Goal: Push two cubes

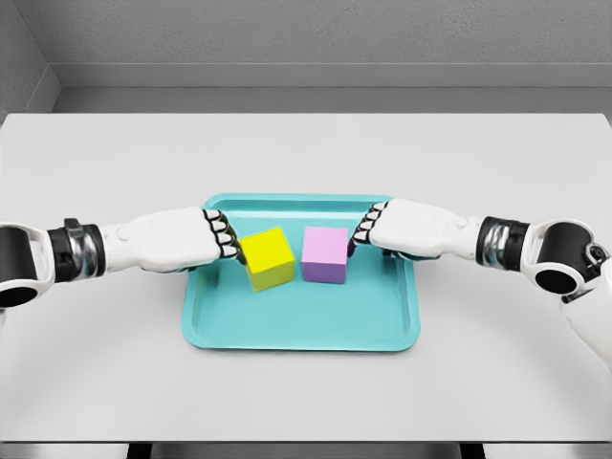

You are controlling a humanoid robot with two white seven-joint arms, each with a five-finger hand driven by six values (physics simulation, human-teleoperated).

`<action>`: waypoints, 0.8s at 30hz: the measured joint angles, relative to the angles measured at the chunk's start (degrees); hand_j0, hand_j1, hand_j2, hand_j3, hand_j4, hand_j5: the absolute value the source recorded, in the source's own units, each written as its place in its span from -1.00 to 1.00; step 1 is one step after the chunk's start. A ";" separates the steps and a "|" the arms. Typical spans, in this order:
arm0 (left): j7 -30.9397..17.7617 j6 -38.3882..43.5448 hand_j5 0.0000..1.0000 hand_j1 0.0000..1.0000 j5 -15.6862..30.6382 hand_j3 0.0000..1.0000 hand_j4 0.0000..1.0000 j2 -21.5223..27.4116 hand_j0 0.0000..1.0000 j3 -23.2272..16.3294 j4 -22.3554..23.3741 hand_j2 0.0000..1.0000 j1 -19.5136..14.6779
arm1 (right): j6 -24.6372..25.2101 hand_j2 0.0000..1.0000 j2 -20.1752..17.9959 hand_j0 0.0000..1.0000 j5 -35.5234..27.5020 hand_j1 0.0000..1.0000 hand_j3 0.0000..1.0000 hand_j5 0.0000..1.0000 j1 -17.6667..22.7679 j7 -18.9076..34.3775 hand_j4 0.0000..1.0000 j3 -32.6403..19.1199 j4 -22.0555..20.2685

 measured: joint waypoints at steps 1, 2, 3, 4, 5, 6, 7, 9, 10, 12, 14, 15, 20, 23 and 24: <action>0.00 0.00 0.58 0.58 -0.01 0.58 0.58 0.03 0.58 0.03 0.11 0.58 0.00 | 0.05 0.32 0.05 0.32 -0.11 0.32 0.32 0.32 0.00 0.01 0.32 -0.05 0.36; 0.00 0.04 0.58 0.58 0.02 0.58 0.58 0.07 0.58 0.06 0.20 0.58 0.09 | 0.04 0.32 0.10 0.32 -0.05 0.32 0.32 0.32 -0.09 0.02 0.32 -0.07 0.70; 0.02 0.11 0.58 0.58 0.16 0.58 0.58 0.09 0.58 0.08 0.31 0.58 0.09 | 0.04 0.32 0.24 0.32 0.00 0.32 0.32 0.32 -0.79 0.04 0.32 -0.08 0.97; 0.02 0.09 0.58 0.58 0.13 0.58 0.58 0.10 0.58 0.09 0.56 0.58 0.00 | 0.03 0.32 0.38 0.32 0.02 0.32 0.32 0.32 -0.97 0.05 0.32 -0.07 1.21; 0.01 0.07 0.58 0.58 0.09 0.58 0.58 0.11 0.58 0.11 0.93 0.58 0.00 | 0.02 0.32 0.50 0.32 0.04 0.32 0.32 0.32 -0.97 0.05 0.32 -0.04 1.39; 0.01 0.05 0.58 0.58 0.05 0.58 0.58 0.12 0.58 0.13 1.28 0.58 0.09 | 0.03 0.32 0.60 0.32 0.04 0.32 0.32 0.32 -1.05 0.06 0.32 0.00 1.50; 0.00 0.04 0.58 0.58 0.01 0.58 0.58 0.12 0.58 0.15 1.59 0.58 0.09 | 0.05 0.32 0.79 0.32 0.05 0.32 0.32 0.32 -1.14 0.06 0.32 0.04 1.60; -0.03 0.03 0.58 0.58 -0.02 0.58 0.58 0.12 0.58 0.17 2.24 0.58 0.00 | 0.05 0.32 1.12 0.32 0.10 0.32 0.32 0.32 -1.23 0.06 0.32 0.12 1.71; -0.09 0.02 0.58 0.58 -0.03 0.58 0.58 0.12 0.58 0.18 2.55 0.58 0.00 | 0.09 0.32 1.38 0.32 0.29 0.32 0.32 0.32 -1.23 0.05 0.32 0.13 1.75; -0.18 0.02 0.57 0.57 -0.04 0.57 0.57 0.07 0.57 0.18 3.02 0.57 -0.35 | 0.06 0.32 1.90 0.32 0.77 0.32 0.32 0.32 -1.49 0.06 0.32 0.18 1.81; -0.22 0.02 0.57 0.57 -0.04 0.57 0.57 -0.06 0.57 0.19 3.60 0.57 -0.70 | 0.04 0.32 2.19 0.32 1.06 0.32 0.32 0.32 -2.11 0.06 0.32 0.25 2.08; -0.23 0.01 0.57 0.57 -0.05 0.57 0.57 -0.10 0.57 0.19 3.80 0.57 -0.70 | 0.13 0.32 2.46 0.32 1.09 0.32 0.32 0.32 -2.11 0.04 0.32 0.27 2.29; -0.26 0.01 0.57 0.57 -0.06 0.57 0.57 -0.59 0.57 0.05 4.50 0.57 -0.70 | 0.07 0.32 3.59 0.32 1.67 0.32 0.32 0.32 -2.46 0.06 0.32 0.36 3.17; -0.31 0.01 0.57 0.57 -0.05 0.57 0.57 -1.04 0.57 -0.02 4.55 0.57 -0.70 | 0.03 0.32 4.15 0.32 2.05 0.32 0.32 0.32 -2.46 0.07 0.32 0.39 3.41; -0.35 0.01 0.57 0.57 -0.05 0.57 0.57 -1.11 0.57 -0.01 4.56 0.57 -0.70 | 0.02 0.32 4.22 0.32 2.11 0.32 0.32 0.32 -2.46 0.07 0.32 0.39 3.45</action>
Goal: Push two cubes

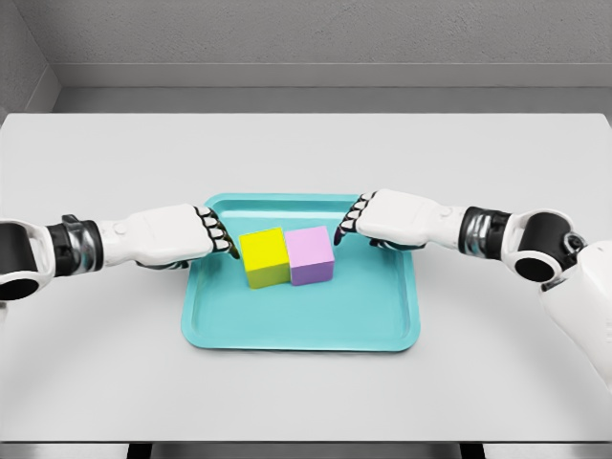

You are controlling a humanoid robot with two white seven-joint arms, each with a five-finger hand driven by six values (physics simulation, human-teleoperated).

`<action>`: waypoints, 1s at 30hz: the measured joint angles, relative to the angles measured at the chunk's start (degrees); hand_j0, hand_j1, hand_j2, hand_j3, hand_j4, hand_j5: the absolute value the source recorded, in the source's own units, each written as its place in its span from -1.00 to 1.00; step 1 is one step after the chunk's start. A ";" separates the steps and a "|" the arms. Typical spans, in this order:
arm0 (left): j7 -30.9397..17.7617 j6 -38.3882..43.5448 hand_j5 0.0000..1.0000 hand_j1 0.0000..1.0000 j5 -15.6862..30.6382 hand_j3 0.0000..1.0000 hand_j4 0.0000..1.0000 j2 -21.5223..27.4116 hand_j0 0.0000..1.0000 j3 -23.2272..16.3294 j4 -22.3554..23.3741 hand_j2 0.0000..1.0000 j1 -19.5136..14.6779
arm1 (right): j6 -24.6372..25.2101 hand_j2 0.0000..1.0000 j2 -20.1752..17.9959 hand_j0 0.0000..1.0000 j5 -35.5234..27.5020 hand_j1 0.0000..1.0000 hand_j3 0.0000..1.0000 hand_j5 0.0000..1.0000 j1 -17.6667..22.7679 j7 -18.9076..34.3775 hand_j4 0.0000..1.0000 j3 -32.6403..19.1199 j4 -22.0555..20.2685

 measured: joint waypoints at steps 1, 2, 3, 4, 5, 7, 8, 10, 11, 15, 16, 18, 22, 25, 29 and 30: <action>-0.03 0.00 0.57 0.57 0.00 0.57 0.57 -0.05 0.57 0.01 0.02 0.57 0.00 | -0.01 0.32 0.06 0.32 0.05 0.32 0.32 0.32 0.00 0.00 0.32 0.00 0.03; -0.05 0.00 0.57 0.57 0.00 0.57 0.57 -0.08 0.57 0.01 0.03 0.57 0.00 | -0.01 0.32 0.09 0.32 0.08 0.32 0.32 0.32 0.00 0.00 0.32 0.01 0.05; -0.06 0.00 0.57 0.57 0.00 0.57 0.57 -0.10 0.57 0.01 0.03 0.57 0.00 | -0.01 0.32 0.13 0.32 0.10 0.32 0.32 0.32 0.00 0.00 0.32 0.01 0.03; -0.04 0.00 0.57 0.57 0.00 0.57 0.57 -0.14 0.57 0.01 0.03 0.57 0.00 | -0.01 0.32 0.17 0.32 0.12 0.32 0.32 0.32 0.00 0.00 0.32 0.01 0.03; -0.06 0.00 0.57 0.57 0.00 0.57 0.57 -0.16 0.57 0.04 0.02 0.57 0.00 | -0.02 0.32 0.20 0.32 0.13 0.32 0.32 0.32 0.00 0.00 0.32 0.01 0.01; -0.08 0.00 0.57 0.57 0.00 0.57 0.57 -0.16 0.57 0.07 0.02 0.57 0.00 | -0.02 0.32 0.24 0.32 0.15 0.32 0.32 0.32 0.00 0.00 0.32 0.01 -0.08; -0.08 0.00 0.57 0.57 0.00 0.57 0.57 -0.16 0.57 0.08 0.02 0.57 0.00 | -0.02 0.32 0.25 0.32 0.15 0.32 0.32 0.32 0.09 0.00 0.32 0.02 -0.16; -0.09 0.00 0.57 0.57 0.01 0.57 0.57 -0.03 0.57 0.19 0.03 0.57 0.00 | -0.02 0.32 0.27 0.32 0.15 0.32 0.32 0.32 0.09 0.00 0.32 0.06 -0.28; -0.09 0.00 0.57 0.57 0.01 0.57 0.57 0.16 0.57 0.32 0.05 0.57 0.00 | -0.02 0.32 0.27 0.32 0.16 0.32 0.32 0.32 0.09 0.00 0.32 0.07 -0.32; -0.06 0.00 0.57 0.57 0.07 0.57 0.57 0.66 0.57 0.98 0.09 0.57 -0.18 | -0.01 0.33 0.37 0.33 0.23 0.33 0.33 0.33 -0.17 0.00 0.33 0.16 -0.28; -0.05 0.00 0.57 0.57 0.13 0.57 0.57 0.78 0.57 1.14 0.07 0.57 -0.18 | -0.01 0.33 0.30 0.33 0.25 0.33 0.33 0.33 -0.44 0.00 0.33 0.12 -0.22; -0.02 0.00 0.57 0.57 0.25 0.57 0.57 1.25 0.57 1.51 0.02 0.57 -0.18 | 0.01 0.38 -0.57 0.38 0.04 0.38 0.38 0.38 -2.20 -0.07 0.38 -0.16 -0.08; 0.04 -0.01 0.58 0.58 0.67 0.58 0.58 2.80 0.58 2.98 -0.10 0.58 0.18 | -0.07 0.40 -11.33 0.40 -13.19 0.40 0.40 0.40 -2.11 -0.27 0.40 -8.85 -5.01; 0.10 -0.01 0.61 0.61 2.79 0.61 0.61 6.03 0.61 5.08 0.01 0.61 0.44 | 0.00 1.00 -20.48 1.00 -24.36 1.00 1.00 1.00 0.08 -0.39 1.00 -15.31 -7.79; 0.13 -0.03 0.61 0.61 5.65 0.61 0.61 9.88 0.61 8.80 1.56 0.61 2.63 | -0.03 1.00 -24.22 1.00 -28.88 1.00 1.00 1.00 5.10 -0.48 1.00 -18.10 -8.69; 0.14 -0.07 0.61 0.61 5.98 0.61 0.61 10.32 0.61 10.63 1.95 0.61 4.83 | -0.03 1.00 -24.57 1.00 -29.31 1.00 1.00 1.00 5.19 -0.49 1.00 -18.35 -8.77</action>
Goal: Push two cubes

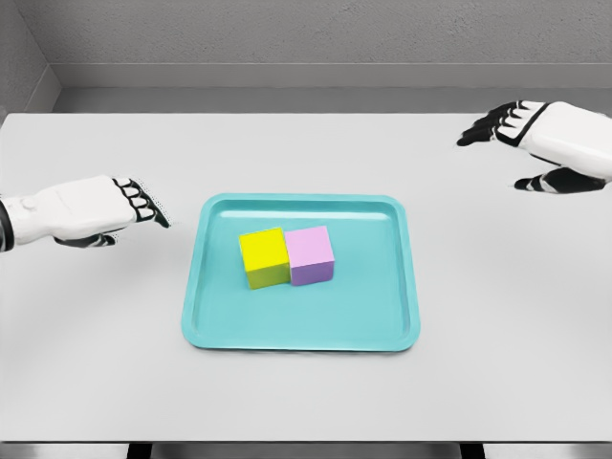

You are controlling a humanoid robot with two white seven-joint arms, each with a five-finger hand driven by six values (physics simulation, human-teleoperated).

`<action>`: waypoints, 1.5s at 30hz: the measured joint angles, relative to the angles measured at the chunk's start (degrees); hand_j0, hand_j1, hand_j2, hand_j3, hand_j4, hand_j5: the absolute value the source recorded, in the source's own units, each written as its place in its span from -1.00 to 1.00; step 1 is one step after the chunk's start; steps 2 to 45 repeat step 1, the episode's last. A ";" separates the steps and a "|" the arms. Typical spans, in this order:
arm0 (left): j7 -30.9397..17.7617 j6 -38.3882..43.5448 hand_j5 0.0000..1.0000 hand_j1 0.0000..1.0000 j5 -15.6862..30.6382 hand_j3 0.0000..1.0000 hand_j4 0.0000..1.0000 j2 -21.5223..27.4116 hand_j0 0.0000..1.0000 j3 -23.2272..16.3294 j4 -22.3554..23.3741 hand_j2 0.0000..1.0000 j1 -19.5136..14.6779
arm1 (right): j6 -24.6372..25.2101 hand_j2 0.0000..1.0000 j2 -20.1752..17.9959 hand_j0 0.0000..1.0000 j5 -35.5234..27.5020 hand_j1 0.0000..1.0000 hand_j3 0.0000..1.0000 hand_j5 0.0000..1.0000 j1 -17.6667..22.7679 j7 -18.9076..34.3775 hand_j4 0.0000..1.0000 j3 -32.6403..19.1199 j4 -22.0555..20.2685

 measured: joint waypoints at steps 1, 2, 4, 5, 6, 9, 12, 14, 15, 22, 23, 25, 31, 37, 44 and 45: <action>0.01 0.01 0.61 0.61 0.25 0.61 0.61 0.36 0.61 2.00 0.29 0.61 0.97 | 0.00 1.00 -0.25 1.00 -0.31 1.00 1.00 1.00 0.00 -0.01 1.00 -0.18 -0.06; 0.01 0.01 0.61 0.61 0.25 0.61 0.61 0.36 0.61 2.00 0.29 0.61 0.97 | 0.00 1.00 -0.25 1.00 -0.31 1.00 1.00 1.00 0.00 -0.01 1.00 -0.18 -0.06; 0.01 0.01 0.61 0.61 0.25 0.61 0.61 0.36 0.61 2.00 0.29 0.61 0.97 | 0.00 1.00 -0.25 1.00 -0.31 1.00 1.00 1.00 0.00 -0.01 1.00 -0.18 -0.06; 0.01 0.01 0.61 0.61 0.25 0.61 0.61 0.36 0.61 2.00 0.29 0.61 0.97 | 0.00 1.00 -0.25 1.00 -0.31 1.00 1.00 1.00 0.00 -0.01 1.00 -0.18 -0.06; 0.01 0.01 0.61 0.61 0.25 0.61 0.61 0.36 0.61 2.00 0.29 0.61 0.97 | 0.00 1.00 -0.25 1.00 -0.31 1.00 1.00 1.00 0.00 -0.01 1.00 -0.18 -0.06; 0.01 0.01 0.61 0.61 0.25 0.61 0.61 0.36 0.61 2.00 0.29 0.61 0.97 | 0.00 1.00 -0.25 1.00 -0.31 1.00 1.00 1.00 0.00 -0.01 1.00 -0.18 -0.06; 0.01 0.01 0.61 0.61 0.25 0.61 0.61 0.36 0.61 2.00 0.29 0.61 0.97 | 0.00 1.00 -0.25 1.00 -0.31 1.00 1.00 1.00 0.00 -0.01 1.00 -0.18 -0.06; 0.01 0.01 0.61 0.61 0.25 0.61 0.61 0.36 0.61 2.00 0.29 0.61 0.97 | 0.00 1.00 -0.25 1.00 -0.31 1.00 1.00 1.00 0.00 -0.01 1.00 -0.18 -0.06; 0.01 0.01 0.61 0.61 0.25 0.61 0.61 0.36 0.61 2.00 0.29 0.61 0.97 | 0.00 1.00 -0.25 1.00 -0.31 1.00 1.00 1.00 0.00 -0.01 1.00 -0.18 -0.06; 0.01 0.01 0.61 0.61 0.25 0.61 0.61 0.36 0.61 2.00 0.29 0.61 0.97 | 0.00 1.00 -0.25 1.00 -0.31 1.00 1.00 1.00 0.00 -0.01 1.00 -0.18 -0.06; 0.01 0.01 0.61 0.61 0.25 0.61 0.61 0.36 0.61 2.00 0.29 0.61 0.97 | 0.00 1.00 -0.25 1.00 -0.31 1.00 1.00 1.00 0.00 -0.01 1.00 -0.18 -0.06; 0.01 0.01 0.61 0.61 0.25 0.61 0.61 0.36 0.61 2.00 0.29 0.61 0.97 | 0.00 1.00 -0.25 1.00 -0.31 1.00 1.00 1.00 0.00 -0.01 1.00 -0.18 -0.06; 0.01 0.01 0.61 0.61 0.25 0.61 0.61 0.36 0.61 2.00 0.29 0.61 0.97 | 0.00 1.00 -0.25 1.00 -0.31 1.00 1.00 1.00 0.00 -0.01 1.00 -0.18 -0.06; 0.01 0.01 0.61 0.61 0.25 0.61 0.61 0.36 0.61 2.00 0.29 0.61 0.97 | 0.00 1.00 -0.25 1.00 -0.31 1.00 1.00 1.00 0.00 -0.01 1.00 -0.18 -0.06; 0.01 0.01 0.61 0.61 0.25 0.61 0.61 0.36 0.61 2.00 0.29 0.61 0.97 | 0.00 1.00 -0.25 1.00 -0.31 1.00 1.00 1.00 0.00 -0.01 1.00 -0.18 -0.06; 0.01 0.01 0.61 0.61 0.25 0.61 0.61 0.36 0.61 2.00 0.29 0.61 0.97 | 0.00 1.00 -0.25 1.00 -0.31 1.00 1.00 1.00 0.00 -0.01 1.00 -0.18 -0.06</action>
